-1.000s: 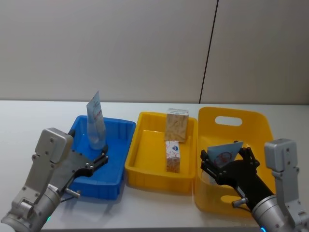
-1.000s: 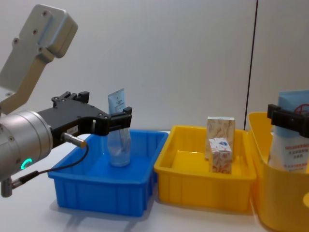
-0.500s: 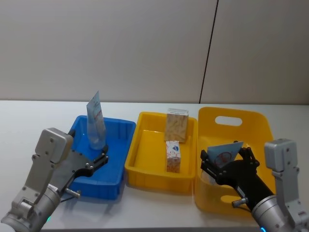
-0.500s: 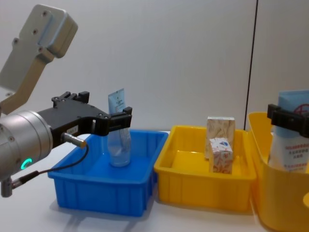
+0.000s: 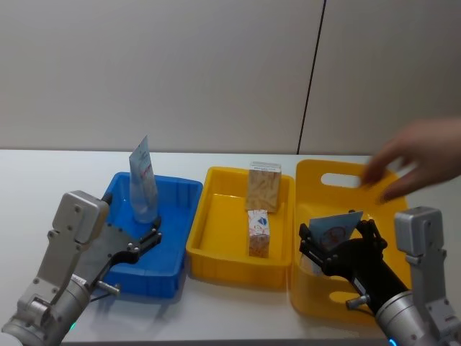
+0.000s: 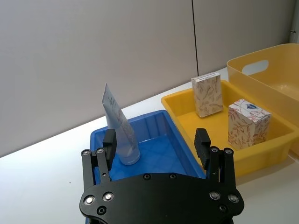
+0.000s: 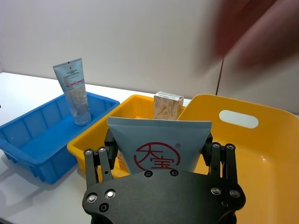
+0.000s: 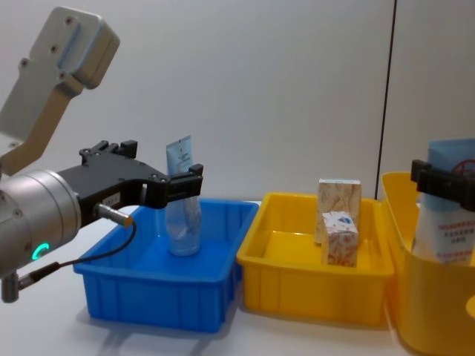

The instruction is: Bimanual collaborative sorting of washing and personal care products

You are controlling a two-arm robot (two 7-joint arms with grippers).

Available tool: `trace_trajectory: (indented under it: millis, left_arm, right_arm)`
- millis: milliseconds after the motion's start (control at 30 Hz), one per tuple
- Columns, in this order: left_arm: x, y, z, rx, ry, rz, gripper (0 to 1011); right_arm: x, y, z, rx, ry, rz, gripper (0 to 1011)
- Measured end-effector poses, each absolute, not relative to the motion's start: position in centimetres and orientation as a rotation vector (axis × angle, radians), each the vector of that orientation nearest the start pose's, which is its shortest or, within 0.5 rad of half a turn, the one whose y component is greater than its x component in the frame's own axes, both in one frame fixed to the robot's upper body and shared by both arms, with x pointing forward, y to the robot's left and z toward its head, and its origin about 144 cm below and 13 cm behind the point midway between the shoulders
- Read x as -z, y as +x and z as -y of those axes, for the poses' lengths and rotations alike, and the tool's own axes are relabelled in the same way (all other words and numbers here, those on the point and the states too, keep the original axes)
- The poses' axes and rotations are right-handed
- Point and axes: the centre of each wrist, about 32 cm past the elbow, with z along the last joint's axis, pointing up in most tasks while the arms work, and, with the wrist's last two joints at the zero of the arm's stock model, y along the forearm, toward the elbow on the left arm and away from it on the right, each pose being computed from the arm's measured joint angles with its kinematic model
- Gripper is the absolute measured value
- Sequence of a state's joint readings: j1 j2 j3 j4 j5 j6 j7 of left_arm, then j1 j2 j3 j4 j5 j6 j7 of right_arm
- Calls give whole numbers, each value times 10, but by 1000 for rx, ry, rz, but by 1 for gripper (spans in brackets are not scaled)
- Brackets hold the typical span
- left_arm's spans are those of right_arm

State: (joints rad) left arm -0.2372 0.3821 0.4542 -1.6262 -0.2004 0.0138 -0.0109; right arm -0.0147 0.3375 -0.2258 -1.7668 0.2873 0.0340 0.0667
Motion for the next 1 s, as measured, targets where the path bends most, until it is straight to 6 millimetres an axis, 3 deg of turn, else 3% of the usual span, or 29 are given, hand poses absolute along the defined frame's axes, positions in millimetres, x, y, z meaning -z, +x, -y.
trace_trajectory:
  millis: [1000]
  left_arm:
    - [-1204,492,-198,-1124,61,268,1001]
  right_arm:
    - [-1189,443,237,1229,26,75,1004]
